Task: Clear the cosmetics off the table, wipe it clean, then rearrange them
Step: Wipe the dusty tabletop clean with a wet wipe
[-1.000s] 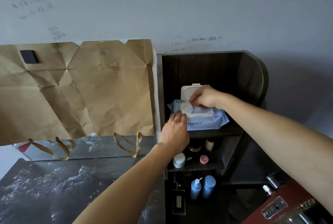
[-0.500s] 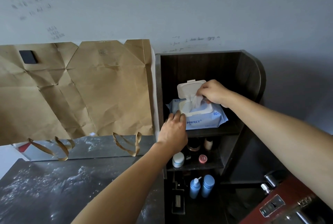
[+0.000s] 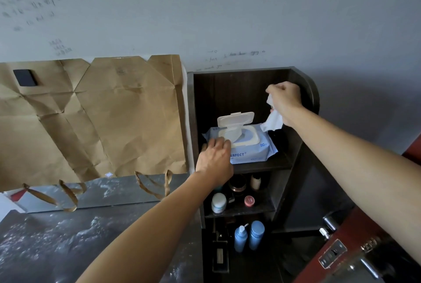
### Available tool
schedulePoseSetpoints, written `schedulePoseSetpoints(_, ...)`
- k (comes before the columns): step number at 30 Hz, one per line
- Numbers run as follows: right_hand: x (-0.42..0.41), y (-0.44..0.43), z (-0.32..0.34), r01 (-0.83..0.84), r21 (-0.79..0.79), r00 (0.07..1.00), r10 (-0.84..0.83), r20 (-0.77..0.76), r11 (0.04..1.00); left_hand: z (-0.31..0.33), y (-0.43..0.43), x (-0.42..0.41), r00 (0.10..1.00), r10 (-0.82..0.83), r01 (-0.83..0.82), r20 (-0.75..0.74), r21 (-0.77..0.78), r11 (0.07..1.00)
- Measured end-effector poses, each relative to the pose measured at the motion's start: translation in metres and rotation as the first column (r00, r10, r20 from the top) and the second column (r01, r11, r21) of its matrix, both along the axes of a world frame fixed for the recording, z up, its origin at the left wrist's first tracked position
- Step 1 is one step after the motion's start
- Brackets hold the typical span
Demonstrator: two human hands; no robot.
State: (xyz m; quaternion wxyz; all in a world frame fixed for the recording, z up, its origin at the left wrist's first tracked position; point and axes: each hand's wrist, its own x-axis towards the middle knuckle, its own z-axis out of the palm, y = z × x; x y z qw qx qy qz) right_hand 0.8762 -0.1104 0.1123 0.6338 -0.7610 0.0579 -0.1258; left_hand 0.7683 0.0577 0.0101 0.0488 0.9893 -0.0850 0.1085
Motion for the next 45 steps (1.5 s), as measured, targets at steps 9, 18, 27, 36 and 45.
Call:
schedulePoseSetpoints(9, 0.012, -0.003, -0.025, -0.206, -0.700, 0.976, 0.096, -0.193, 0.684, 0.008, -0.009, 0.038, 0.966, -0.099, 0.114, -0.238, 0.050, 0.992)
schedulePoseSetpoints(18, 0.012, -0.001, -0.050, -0.387, -0.701, 0.912, 0.140, -0.385, 0.599, -0.007, 0.000, 0.006, 0.981, 0.110, -0.022, 0.161, -0.467, 0.884)
schedulePoseSetpoints(27, 0.001, 0.001, -0.060, -0.339, -0.808, 0.937, 0.093, -0.337, 0.481, -0.017, -0.001, 0.006, 0.999, 0.024, -0.021, 0.036, -0.095, 0.995)
schedulePoseSetpoints(36, -0.018, 0.007, -0.058, -0.181, -0.805, 0.980, 0.038, -0.194, 0.565, -0.025, 0.002, -0.023, 0.998, -0.002, 0.010, 0.068, -0.116, 0.993)
schedulePoseSetpoints(45, -0.128, 0.069, -0.064, -0.180, 0.305, 0.893, 0.285, -0.348, 0.935, -0.057, 0.063, -0.139, 0.991, 0.132, -0.098, 0.033, -0.495, 0.864)
